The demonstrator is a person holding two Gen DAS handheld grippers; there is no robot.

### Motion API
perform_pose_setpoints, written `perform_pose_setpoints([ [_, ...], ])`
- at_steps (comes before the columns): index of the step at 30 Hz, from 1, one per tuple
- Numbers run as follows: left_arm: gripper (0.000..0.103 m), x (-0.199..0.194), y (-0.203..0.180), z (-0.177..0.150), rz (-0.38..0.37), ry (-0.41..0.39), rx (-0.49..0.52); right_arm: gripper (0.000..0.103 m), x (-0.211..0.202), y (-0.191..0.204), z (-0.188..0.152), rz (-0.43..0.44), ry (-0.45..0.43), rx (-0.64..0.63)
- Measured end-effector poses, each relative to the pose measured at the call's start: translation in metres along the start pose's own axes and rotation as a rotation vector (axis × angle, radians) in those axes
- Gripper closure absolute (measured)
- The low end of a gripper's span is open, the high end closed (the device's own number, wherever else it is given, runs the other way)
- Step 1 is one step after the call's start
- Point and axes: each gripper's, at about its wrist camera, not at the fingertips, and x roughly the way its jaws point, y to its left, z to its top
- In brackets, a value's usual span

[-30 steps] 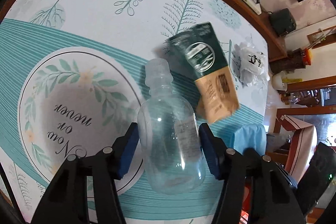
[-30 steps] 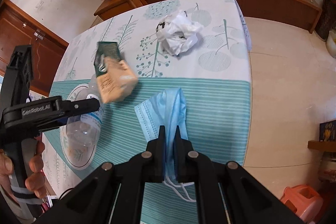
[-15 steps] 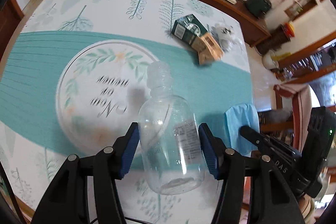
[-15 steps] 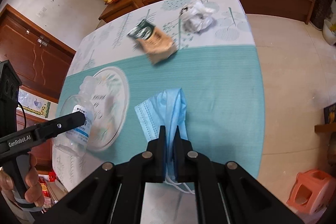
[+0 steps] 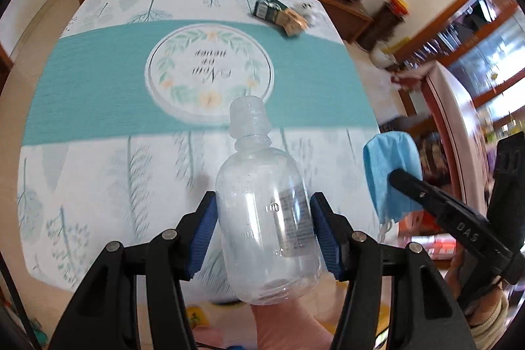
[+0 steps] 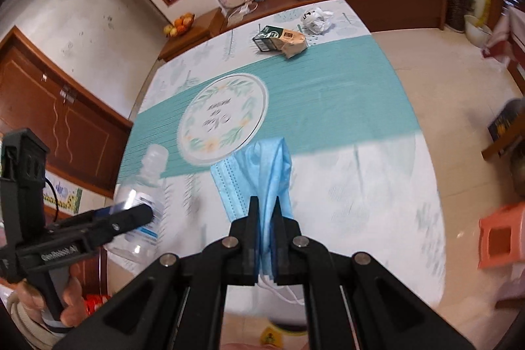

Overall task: Collect trash
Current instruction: 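Carry the mask and bottle down over the black bin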

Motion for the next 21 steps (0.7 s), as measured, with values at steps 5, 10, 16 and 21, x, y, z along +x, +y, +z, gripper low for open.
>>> perform_pose_setpoints([
  [5,0.047,-0.028,0.013,-0.055,-0.017,0.031,0.086,0.099,-0.033,0.035,-0.068,-0.016,-0.05,0.059],
  [10,0.047,-0.041,0.016,-0.105,-0.037,0.084,0.162,0.099,-0.05,0.055,-0.123,-0.019,-0.036,0.118],
  [16,0.047,-0.035,0.004,-0.163,-0.06,0.173,0.235,0.099,-0.053,0.053,-0.183,-0.043,0.057,0.176],
  [21,0.047,0.001,-0.004,-0.203,-0.08,0.285,0.238,0.099,-0.034,0.029,-0.233,-0.061,0.147,0.254],
])
